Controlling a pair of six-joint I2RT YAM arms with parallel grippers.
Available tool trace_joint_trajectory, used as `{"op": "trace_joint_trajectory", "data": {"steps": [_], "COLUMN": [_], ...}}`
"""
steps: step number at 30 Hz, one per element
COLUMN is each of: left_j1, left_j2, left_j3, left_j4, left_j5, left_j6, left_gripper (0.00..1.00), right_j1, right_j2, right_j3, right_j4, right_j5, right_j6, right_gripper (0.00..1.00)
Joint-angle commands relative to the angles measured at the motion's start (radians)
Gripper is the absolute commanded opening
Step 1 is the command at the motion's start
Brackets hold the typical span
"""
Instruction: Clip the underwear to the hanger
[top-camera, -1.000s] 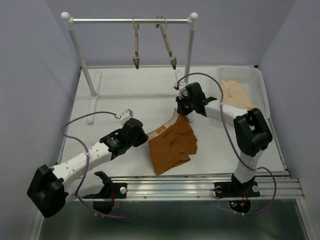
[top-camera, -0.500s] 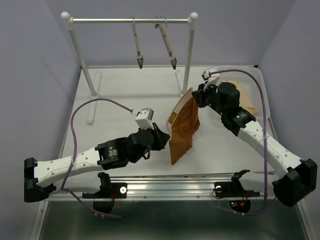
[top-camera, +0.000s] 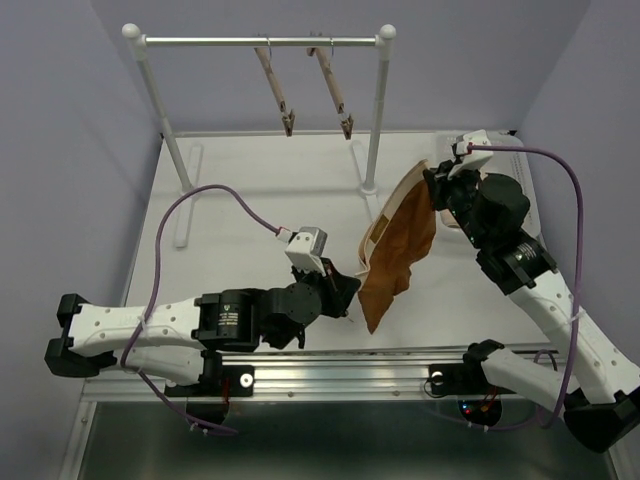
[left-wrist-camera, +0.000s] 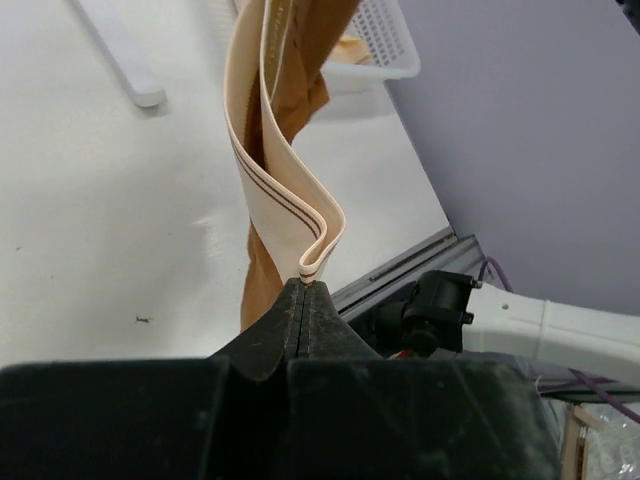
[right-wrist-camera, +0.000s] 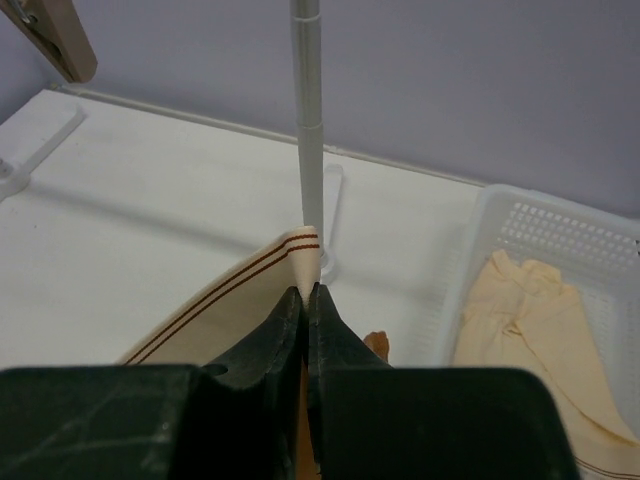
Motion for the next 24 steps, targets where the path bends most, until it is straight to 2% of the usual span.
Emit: {"op": "trace_joint_trajectory", "data": {"steps": [1,2,5,9,12,15,19,24], "left_j1": [-0.003,-0.003,-0.002,0.021,0.037,0.056,0.122,0.233], "left_j2": [-0.079,-0.095,-0.136,-0.121,-0.102,-0.119,-0.151,-0.175], "left_j3": [-0.051,-0.071,-0.172,-0.314,-0.356,-0.427,-0.503,-0.533], "left_j4": [-0.134,-0.167,-0.284,-0.342,-0.419,-0.464,-0.465,-0.47], "left_j5": [-0.166,-0.176,-0.174,-0.13,-0.104,-0.068,-0.01,-0.002], "left_j6": [-0.273,-0.337,-0.566,-0.787,-0.971,-1.152,-1.229,-1.217], "left_gripper": [0.0,0.0,0.0,0.0,0.0,0.0,0.0,0.0], "right_j1": [0.0,0.0,0.0,0.0,0.009,0.043,0.098,0.121], "right_j2": [0.038,0.059,0.173,0.347,0.439,0.585,0.763,0.918], "right_j3": [0.049,0.054,0.066,0.066,0.075,0.127,0.241,0.331], "right_j4": [-0.061,-0.066,-0.069,0.009,0.064,0.095,0.089,0.179], "right_j5": [-0.039,-0.111,-0.194,-0.263,-0.355,-0.378,-0.332,-0.345], "right_j6": [-0.016,-0.018,-0.007,0.014,0.022,0.004,-0.024,-0.001], "right_gripper": [0.04,0.04,0.04,0.04,0.04,0.04,0.04,0.04]}}
